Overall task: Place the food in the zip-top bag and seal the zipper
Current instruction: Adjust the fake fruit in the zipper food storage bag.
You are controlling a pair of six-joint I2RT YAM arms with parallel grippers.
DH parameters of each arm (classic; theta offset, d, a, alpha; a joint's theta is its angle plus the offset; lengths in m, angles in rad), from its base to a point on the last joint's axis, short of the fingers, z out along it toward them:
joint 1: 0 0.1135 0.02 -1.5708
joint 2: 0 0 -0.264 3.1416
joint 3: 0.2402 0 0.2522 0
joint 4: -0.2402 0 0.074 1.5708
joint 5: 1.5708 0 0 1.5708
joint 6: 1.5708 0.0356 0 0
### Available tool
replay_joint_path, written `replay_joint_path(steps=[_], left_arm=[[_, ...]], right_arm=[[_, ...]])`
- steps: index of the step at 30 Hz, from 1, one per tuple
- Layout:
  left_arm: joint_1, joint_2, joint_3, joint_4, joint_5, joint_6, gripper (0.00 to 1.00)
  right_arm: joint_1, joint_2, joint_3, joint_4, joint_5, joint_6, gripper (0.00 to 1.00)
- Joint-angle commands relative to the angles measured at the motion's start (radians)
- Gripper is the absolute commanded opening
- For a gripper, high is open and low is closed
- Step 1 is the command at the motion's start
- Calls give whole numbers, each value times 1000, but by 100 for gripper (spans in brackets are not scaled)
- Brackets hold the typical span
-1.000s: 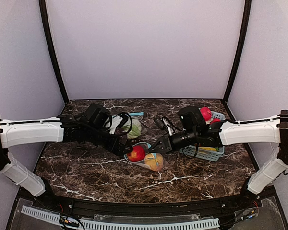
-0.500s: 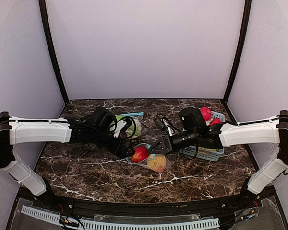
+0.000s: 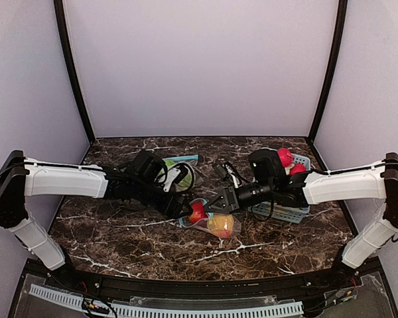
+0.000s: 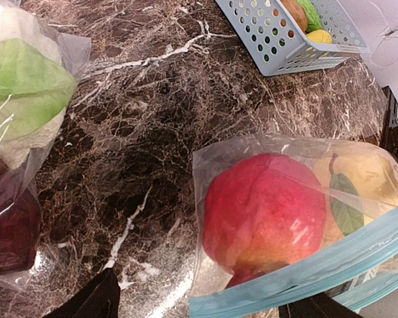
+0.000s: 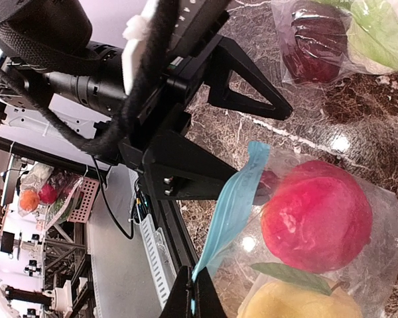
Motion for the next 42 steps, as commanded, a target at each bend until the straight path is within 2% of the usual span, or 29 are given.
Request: replay_joint_path(steps=[1,13,19,26,34,42], left_arm=[[-2,22,16,28,40,-15,81],[-8,44,8,105,35,-41,77],[-2,-26,-20,43,-47,-20,90],[12,-170,-108,38,9,-72,98],[13,-217,-227,101,43,-199,97],[14,-202,-320,305,94,-336,90]], right_arm=[[9,-17,-16,65,-22,12,0],[9,-13,-21,71,-11,12,0],[4,-24,-43,64,2,10,0],[-4,-21,-45,47,22,3,0],[-4,-12,-39,39,25,0,0],[-4,-5,-40,31,30,-4,0]])
